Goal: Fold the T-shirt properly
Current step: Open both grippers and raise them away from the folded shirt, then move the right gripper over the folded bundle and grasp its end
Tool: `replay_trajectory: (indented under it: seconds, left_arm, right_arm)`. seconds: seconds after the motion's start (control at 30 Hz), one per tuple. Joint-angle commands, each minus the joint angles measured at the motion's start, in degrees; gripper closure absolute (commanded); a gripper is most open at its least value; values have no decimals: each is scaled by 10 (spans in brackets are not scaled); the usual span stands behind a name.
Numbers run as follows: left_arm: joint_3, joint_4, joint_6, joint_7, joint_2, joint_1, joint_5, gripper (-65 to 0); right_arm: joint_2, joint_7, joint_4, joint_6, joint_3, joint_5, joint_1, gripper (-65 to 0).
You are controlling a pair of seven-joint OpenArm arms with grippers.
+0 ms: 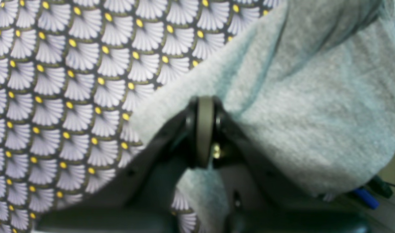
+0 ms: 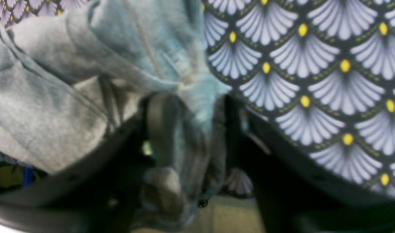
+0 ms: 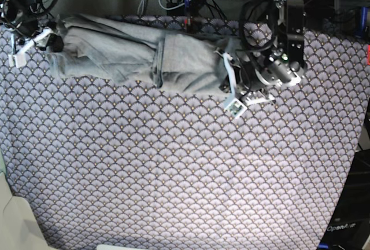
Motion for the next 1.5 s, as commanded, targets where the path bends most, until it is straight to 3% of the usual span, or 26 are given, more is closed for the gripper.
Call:
replay_trajectory:
  seconds: [0.0, 0.13, 0.4, 0.77, 1.1, 1.3, 1.47]
  left_arm:
    - [-4, 16, 1, -8, 0, -6, -7, 0]
    - [-14, 35, 1, 25, -5, -7, -7, 0]
    - [-128, 32, 1, 25, -12, 17, -2, 0]
    - [-143, 32, 1, 24, -54, 39, -7, 0]
    - [-171, 32, 1, 25, -56, 46, -2, 0]
    - [-171, 32, 1, 25, -70, 46, -2, 0]
    - [-171, 16, 1, 26, -70, 47, -2, 0]
  right_arm:
    - [8, 2, 9, 4, 3, 8, 2, -159]
    - [10, 1, 12, 4, 3, 9, 5, -1]
    - [1, -1, 124, 4, 3, 10, -1, 0]
    - [-64, -84, 255, 4, -2, 10, -9, 0]
    - [-118, -85, 257, 4, -115, 10, -9, 0]
    - [-125, -84, 257, 4, -197, 10, 6, 0]
    - [-151, -87, 257, 4, -255, 10, 33, 0]
